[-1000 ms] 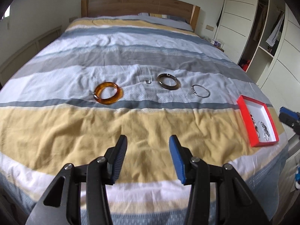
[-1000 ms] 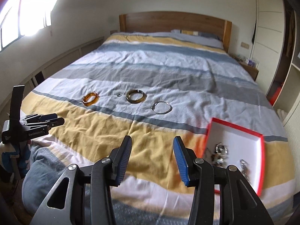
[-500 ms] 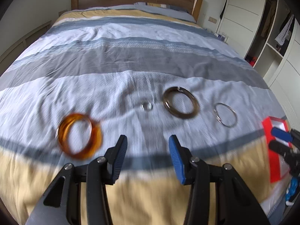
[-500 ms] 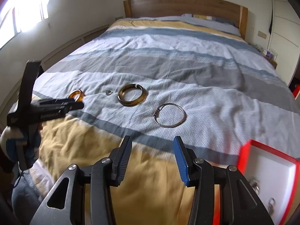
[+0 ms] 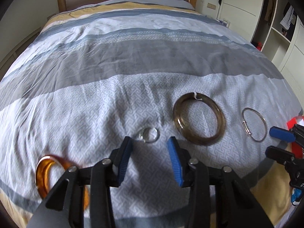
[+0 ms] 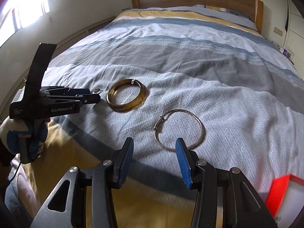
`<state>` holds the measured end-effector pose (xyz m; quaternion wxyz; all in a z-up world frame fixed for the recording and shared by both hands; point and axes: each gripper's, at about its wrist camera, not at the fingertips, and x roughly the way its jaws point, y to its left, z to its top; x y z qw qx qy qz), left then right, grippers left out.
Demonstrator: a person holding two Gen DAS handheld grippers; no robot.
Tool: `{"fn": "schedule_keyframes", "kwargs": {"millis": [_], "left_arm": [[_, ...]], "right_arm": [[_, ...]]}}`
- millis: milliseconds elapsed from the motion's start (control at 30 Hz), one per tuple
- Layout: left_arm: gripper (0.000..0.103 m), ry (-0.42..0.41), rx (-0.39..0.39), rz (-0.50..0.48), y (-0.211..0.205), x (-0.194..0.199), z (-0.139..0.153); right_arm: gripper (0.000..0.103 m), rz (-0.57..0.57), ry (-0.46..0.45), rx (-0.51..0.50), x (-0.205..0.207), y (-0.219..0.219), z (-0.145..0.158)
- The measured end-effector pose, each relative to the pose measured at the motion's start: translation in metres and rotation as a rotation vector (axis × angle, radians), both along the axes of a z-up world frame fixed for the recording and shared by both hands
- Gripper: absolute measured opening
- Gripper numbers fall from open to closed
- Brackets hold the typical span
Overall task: Organize jewelry
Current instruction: 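Grasp the small silver ring with the left tool while the right tool grasps the silver hoop bangle, then carry the silver ring and hoop bangle into the red box and open both tools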
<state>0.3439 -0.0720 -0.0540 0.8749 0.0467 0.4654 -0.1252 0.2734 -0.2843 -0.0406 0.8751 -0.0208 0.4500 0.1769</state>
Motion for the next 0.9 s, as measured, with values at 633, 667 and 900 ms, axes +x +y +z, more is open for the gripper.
{"fn": "schedule_keyframes", "kwargs": {"millis": [633, 667, 900], "left_arm": [[0.018, -0.033, -0.007, 0.033, 0.003, -0.003, -0.003], [0.018, -0.035, -0.013, 0.036, 0.004, -0.005, -0.001], [0.018, -0.046, -0.056, 0.054, 0.013, -0.030, 0.025]], "right_arm": [[0.005, 0.015, 0.041, 0.032, 0.025, 0.012, -0.025], [0.005, 0.016, 0.035, 0.056, 0.022, 0.010, -0.021], [0.005, 0.015, -0.002, 0.219, -0.010, -0.001, 0.016]]}}
